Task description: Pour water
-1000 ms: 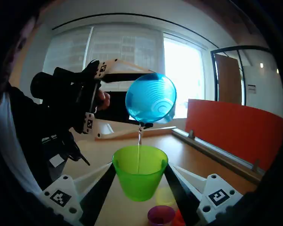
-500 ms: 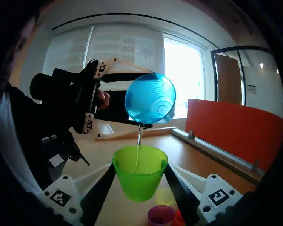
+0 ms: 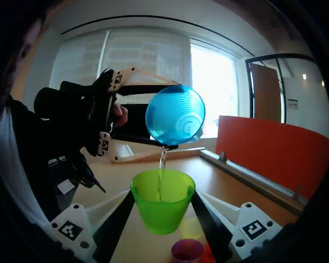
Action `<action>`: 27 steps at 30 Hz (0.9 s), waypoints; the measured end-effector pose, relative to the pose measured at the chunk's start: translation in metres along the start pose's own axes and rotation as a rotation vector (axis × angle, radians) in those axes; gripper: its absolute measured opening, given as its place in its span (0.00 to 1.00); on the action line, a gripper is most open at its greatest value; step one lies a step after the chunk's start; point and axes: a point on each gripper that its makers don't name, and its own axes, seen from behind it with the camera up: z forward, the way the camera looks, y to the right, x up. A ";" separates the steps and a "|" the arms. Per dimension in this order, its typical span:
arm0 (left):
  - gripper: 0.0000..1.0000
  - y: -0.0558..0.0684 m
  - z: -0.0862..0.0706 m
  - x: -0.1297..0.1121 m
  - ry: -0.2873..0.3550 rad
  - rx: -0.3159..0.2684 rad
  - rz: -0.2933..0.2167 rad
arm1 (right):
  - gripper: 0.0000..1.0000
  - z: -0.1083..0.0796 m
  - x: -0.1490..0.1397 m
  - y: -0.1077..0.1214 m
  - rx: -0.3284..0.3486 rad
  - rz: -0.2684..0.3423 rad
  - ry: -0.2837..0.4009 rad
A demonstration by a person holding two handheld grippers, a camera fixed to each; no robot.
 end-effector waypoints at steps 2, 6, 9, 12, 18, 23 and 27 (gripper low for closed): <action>0.87 0.001 0.000 0.000 -0.001 -0.003 0.007 | 0.91 0.000 0.000 0.000 0.000 0.001 0.000; 0.87 0.003 0.001 0.000 -0.001 -0.005 0.021 | 0.91 0.000 0.000 -0.001 0.002 -0.001 0.000; 0.87 0.003 0.002 0.000 0.000 -0.004 0.027 | 0.91 0.000 0.000 -0.001 0.002 -0.001 -0.001; 0.87 0.004 0.004 -0.001 0.000 -0.004 0.031 | 0.91 0.000 0.000 -0.001 0.002 -0.002 0.000; 0.87 0.004 0.004 -0.001 0.002 -0.004 0.044 | 0.91 0.000 0.000 -0.002 0.001 -0.002 -0.001; 0.88 0.003 0.004 0.000 0.003 -0.002 0.045 | 0.91 0.000 0.000 -0.003 0.001 -0.004 -0.001; 0.87 0.001 0.004 0.000 0.000 0.000 0.057 | 0.91 0.000 0.000 -0.003 0.000 -0.004 0.000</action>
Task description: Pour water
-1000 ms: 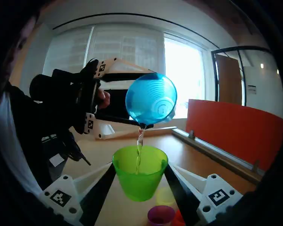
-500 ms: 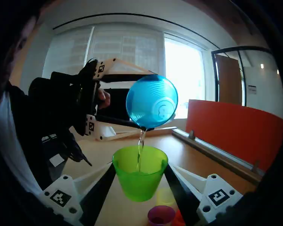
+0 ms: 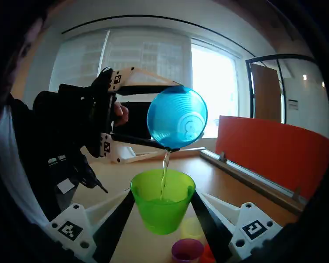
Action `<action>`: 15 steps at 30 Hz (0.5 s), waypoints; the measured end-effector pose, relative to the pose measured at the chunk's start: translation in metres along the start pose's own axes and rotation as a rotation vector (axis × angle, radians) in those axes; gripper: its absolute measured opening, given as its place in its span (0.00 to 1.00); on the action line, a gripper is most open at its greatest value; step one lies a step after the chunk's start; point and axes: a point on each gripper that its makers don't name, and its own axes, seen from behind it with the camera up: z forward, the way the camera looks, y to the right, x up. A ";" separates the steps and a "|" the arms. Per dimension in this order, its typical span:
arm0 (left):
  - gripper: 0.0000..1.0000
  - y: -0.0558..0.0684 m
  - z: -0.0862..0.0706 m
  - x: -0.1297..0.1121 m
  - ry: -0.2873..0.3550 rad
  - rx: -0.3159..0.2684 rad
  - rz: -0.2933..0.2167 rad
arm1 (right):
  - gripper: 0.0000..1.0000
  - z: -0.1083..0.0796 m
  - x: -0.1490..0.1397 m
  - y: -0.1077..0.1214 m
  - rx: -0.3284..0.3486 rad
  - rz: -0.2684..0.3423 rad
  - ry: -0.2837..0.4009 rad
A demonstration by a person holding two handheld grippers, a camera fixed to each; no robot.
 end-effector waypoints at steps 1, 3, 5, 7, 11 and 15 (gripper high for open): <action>0.87 0.000 0.000 0.000 -0.001 0.000 0.003 | 0.91 0.000 0.000 0.000 0.000 0.000 0.000; 0.87 0.000 -0.001 0.000 -0.002 -0.001 0.007 | 0.91 0.000 0.000 0.000 0.001 0.000 0.000; 0.87 0.000 -0.001 0.000 -0.003 -0.002 0.007 | 0.91 0.001 0.000 0.000 0.001 -0.001 0.000; 0.87 0.000 -0.001 0.000 -0.002 -0.002 0.007 | 0.91 0.001 0.000 0.000 0.002 -0.002 0.001; 0.87 0.000 0.001 -0.001 -0.002 -0.003 0.014 | 0.91 0.001 0.000 0.000 0.001 -0.002 0.001; 0.87 0.002 0.001 -0.001 -0.003 -0.008 0.020 | 0.91 0.001 0.000 0.000 0.001 -0.003 0.001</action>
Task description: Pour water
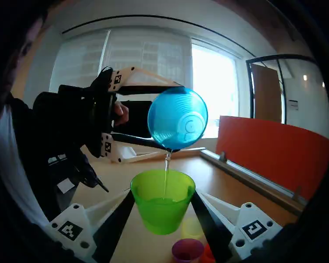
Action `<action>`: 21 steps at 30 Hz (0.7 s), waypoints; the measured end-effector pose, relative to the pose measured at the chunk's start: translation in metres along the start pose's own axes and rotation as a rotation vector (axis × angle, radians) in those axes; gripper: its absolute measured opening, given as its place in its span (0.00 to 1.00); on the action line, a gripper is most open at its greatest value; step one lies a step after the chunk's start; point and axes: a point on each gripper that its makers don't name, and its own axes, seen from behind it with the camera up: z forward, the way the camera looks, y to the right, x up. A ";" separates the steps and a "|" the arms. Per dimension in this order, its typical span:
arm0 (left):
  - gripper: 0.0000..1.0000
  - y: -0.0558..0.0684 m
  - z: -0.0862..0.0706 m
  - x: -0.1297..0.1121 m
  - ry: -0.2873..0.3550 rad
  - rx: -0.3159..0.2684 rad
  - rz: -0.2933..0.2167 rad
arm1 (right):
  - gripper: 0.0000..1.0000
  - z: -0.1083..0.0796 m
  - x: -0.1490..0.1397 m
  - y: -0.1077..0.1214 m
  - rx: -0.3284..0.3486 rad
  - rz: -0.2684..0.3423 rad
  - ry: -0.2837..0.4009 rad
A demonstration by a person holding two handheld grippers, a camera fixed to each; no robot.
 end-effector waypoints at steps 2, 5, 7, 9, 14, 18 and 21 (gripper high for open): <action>0.87 0.001 0.001 0.000 0.001 -0.002 0.004 | 0.90 0.000 0.000 0.000 0.000 0.001 0.002; 0.87 0.000 0.001 0.001 0.001 -0.003 0.011 | 0.91 0.001 -0.001 0.000 0.000 0.002 0.003; 0.87 0.000 0.001 0.001 0.001 -0.003 0.013 | 0.90 0.000 -0.001 0.000 -0.001 0.001 0.003; 0.87 -0.001 0.001 0.001 0.001 -0.002 0.015 | 0.91 0.000 -0.002 0.001 -0.002 0.000 0.002; 0.87 0.000 0.001 0.003 0.002 -0.004 0.028 | 0.90 0.000 -0.002 0.002 -0.002 0.001 0.004; 0.87 0.000 0.000 0.004 0.002 -0.003 0.032 | 0.91 -0.001 -0.002 0.001 -0.002 -0.001 0.003; 0.87 -0.001 -0.002 0.005 0.002 -0.001 0.034 | 0.91 -0.001 -0.002 0.001 -0.003 0.000 0.003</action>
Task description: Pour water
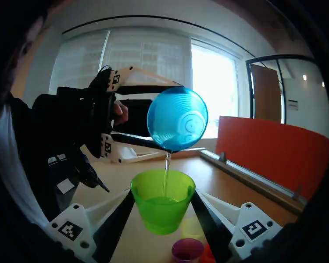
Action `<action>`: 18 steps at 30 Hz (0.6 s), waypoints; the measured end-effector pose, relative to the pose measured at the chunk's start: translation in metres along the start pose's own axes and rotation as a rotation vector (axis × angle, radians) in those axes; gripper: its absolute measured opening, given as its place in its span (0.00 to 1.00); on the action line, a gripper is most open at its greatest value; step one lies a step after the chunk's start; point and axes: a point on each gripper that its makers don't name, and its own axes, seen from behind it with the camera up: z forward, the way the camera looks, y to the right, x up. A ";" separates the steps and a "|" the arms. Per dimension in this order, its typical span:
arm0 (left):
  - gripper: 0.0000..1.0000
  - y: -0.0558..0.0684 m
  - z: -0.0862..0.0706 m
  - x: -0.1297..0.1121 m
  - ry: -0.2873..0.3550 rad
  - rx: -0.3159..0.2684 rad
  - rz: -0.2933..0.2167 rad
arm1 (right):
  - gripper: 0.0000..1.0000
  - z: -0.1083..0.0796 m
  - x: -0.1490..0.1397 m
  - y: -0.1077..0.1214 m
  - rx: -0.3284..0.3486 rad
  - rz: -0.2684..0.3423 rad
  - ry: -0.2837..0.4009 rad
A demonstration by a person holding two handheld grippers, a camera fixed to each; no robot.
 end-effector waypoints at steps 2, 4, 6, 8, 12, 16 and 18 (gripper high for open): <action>0.87 -0.001 0.000 0.000 -0.001 0.001 0.003 | 0.91 0.000 0.000 0.000 -0.001 -0.001 0.000; 0.87 0.000 -0.001 0.001 0.000 0.000 0.005 | 0.91 0.000 0.000 0.000 -0.001 -0.001 0.000; 0.87 0.000 -0.001 0.001 0.001 -0.001 0.007 | 0.91 0.000 0.001 0.000 -0.001 -0.002 0.000; 0.87 0.000 -0.001 0.002 0.002 -0.001 0.008 | 0.91 0.000 0.001 0.000 -0.001 -0.003 0.000; 0.87 -0.001 0.000 0.002 0.002 0.000 0.009 | 0.91 0.000 0.001 0.000 0.001 -0.003 0.000; 0.88 -0.002 0.001 0.001 0.001 -0.001 0.015 | 0.91 0.001 0.001 -0.001 0.002 -0.004 0.000; 0.87 -0.001 0.002 0.001 0.001 -0.001 0.017 | 0.91 0.001 0.001 -0.001 0.002 -0.004 0.000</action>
